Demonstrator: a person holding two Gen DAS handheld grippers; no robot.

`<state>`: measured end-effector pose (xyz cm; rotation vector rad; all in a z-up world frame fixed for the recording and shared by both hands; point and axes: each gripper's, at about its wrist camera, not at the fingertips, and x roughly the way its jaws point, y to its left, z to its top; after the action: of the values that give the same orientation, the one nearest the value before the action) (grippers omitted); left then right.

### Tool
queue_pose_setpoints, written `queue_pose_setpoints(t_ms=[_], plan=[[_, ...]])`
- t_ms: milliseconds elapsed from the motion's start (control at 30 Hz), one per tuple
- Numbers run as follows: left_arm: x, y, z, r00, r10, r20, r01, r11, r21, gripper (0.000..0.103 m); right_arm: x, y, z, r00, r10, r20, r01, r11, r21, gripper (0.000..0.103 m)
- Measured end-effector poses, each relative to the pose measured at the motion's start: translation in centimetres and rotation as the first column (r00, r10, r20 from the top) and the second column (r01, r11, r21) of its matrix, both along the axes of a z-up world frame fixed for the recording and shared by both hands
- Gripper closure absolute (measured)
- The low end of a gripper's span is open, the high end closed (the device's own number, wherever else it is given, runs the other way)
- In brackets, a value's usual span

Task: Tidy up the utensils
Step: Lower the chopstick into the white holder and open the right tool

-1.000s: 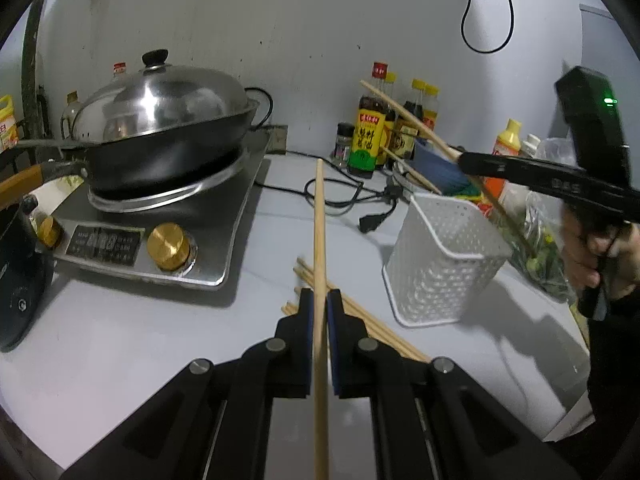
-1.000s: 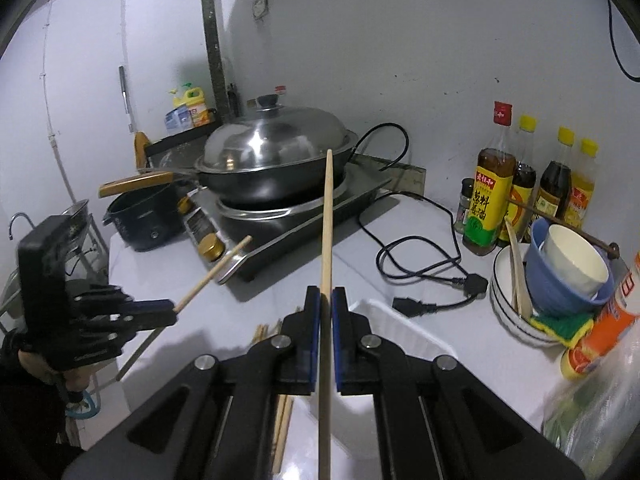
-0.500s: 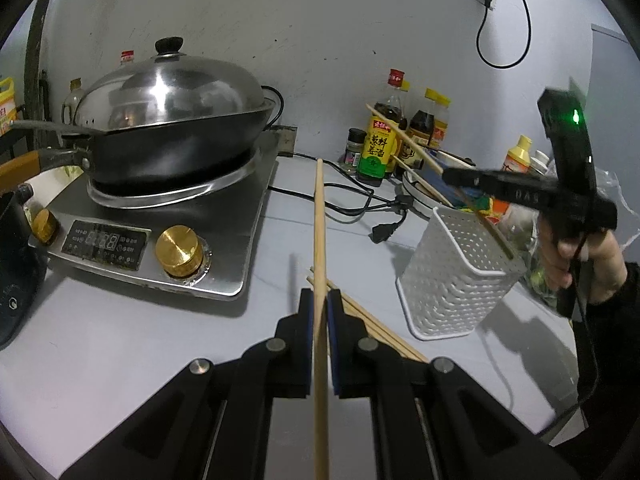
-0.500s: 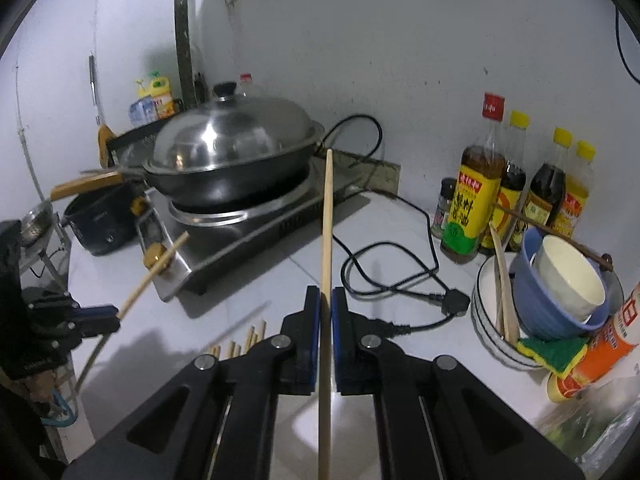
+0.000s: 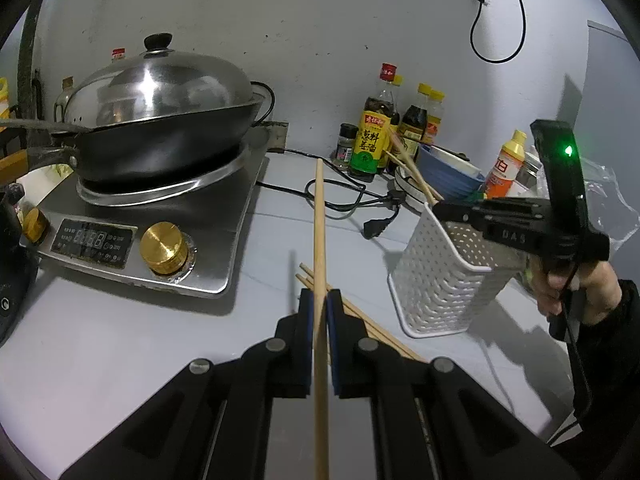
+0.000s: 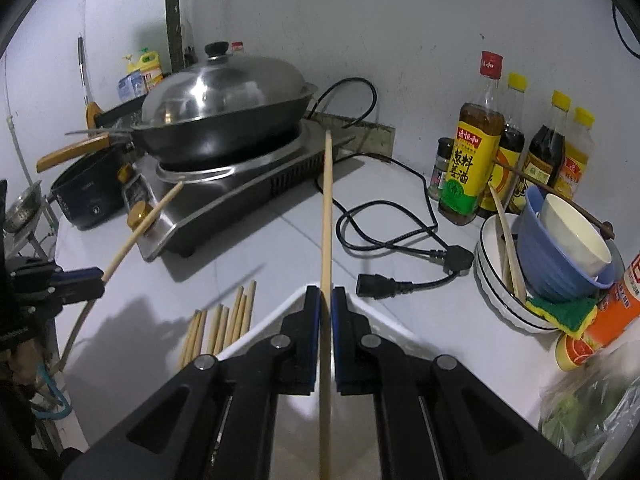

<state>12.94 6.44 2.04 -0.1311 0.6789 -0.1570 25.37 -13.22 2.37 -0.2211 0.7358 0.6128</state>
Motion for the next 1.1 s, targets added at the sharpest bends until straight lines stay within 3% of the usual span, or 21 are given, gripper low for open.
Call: queue_pose_setpoints(t_ms=[333, 467, 767, 833, 900, 1100], plan=[[-0.2, -1.7, 1.0, 1.000, -0.009, 0.014, 0.009, 1.000, 0.021, 0.097, -1.0, -1.1, -1.0, 1.000, 0.002, -0.024, -0.002, 1.000, -0.003, 0.098], [0.0, -2.2, 1.6, 1.000, -0.001, 0.026, 0.001, 1.000, 0.012, 0.097, -1.5, -1.8, -0.6, 1.000, 0.008, -0.019, -0.008, 1.000, 0.014, 0.076], [2.4, -5.7, 4.4, 0.996, -0.021, 0.084, 0.025, 0.998, -0.055, 0.097, -2.9, -5.5, 2.3, 0.999, -0.009, 0.042, 0.005, 0.996, 0.093, 0.063], [3.1, -6.9, 5.2, 0.994, -0.030, 0.104, 0.036, 0.997, -0.062, 0.097, -3.1, -6.9, 3.0, 0.998, -0.024, 0.064, 0.016, 0.993, 0.116, 0.057], [3.8, -7.9, 5.9, 0.992, -0.035, 0.118, 0.045, 0.996, -0.081, 0.097, -3.4, -8.2, 3.6, 0.995, -0.041, 0.086, 0.029, 0.990, 0.139, 0.044], [6.5, -10.6, 7.4, 0.987, -0.019, 0.159, 0.043, 0.988, -0.147, 0.097, -3.3, -12.2, 4.7, 0.986, -0.102, 0.128, 0.078, 0.980, 0.183, 0.041]])
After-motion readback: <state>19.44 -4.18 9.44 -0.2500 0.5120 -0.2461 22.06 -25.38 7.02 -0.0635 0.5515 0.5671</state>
